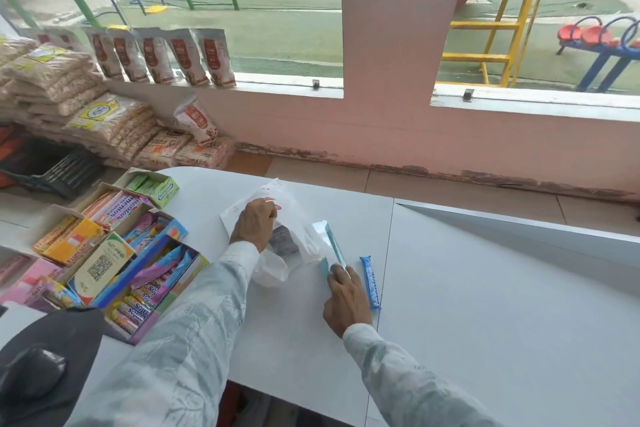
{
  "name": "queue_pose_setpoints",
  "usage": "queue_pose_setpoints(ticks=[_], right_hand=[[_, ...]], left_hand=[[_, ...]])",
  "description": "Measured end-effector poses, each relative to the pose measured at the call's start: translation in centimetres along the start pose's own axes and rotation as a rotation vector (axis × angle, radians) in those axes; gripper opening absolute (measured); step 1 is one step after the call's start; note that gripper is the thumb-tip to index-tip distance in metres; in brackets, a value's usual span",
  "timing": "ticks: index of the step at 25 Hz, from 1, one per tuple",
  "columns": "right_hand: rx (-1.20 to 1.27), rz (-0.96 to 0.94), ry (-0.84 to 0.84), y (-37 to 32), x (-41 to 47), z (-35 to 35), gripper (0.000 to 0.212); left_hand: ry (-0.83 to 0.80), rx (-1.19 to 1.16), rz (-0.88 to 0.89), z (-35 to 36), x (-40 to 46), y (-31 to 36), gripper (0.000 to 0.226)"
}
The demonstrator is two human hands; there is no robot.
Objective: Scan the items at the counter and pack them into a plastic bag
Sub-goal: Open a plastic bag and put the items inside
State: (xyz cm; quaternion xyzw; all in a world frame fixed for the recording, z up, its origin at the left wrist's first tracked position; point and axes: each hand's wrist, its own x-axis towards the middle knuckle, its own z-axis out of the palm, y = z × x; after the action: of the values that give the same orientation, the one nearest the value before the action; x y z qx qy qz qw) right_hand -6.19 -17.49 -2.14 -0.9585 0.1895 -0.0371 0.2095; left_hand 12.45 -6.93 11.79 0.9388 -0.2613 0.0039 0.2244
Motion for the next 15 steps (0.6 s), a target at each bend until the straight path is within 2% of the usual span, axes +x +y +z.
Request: queue_pose_setpoints(ticks=[3, 7, 13, 15], right_hand=[[0.096, -0.019, 0.186, -0.3, 1.4, -3.3, 0.031], [0.221, -0.136, 0.422, -1.0, 0.8, -7.1, 0.042], [0.185, -0.493, 0.443, -1.0, -3.2, -7.5, 0.047], [0.127, -0.587, 0.417, -0.8, -4.4, -6.9, 0.043]], left_hand=[[-0.001, 0.016, -0.045, -0.4, 0.0, 0.3, 0.021], [0.021, 0.025, -0.061, -0.4, 0.4, 0.5, 0.019], [0.074, -0.002, -0.150, -0.8, 1.3, -0.2, 0.017], [0.074, -0.010, -0.185, -0.9, 1.3, -0.5, 0.018]])
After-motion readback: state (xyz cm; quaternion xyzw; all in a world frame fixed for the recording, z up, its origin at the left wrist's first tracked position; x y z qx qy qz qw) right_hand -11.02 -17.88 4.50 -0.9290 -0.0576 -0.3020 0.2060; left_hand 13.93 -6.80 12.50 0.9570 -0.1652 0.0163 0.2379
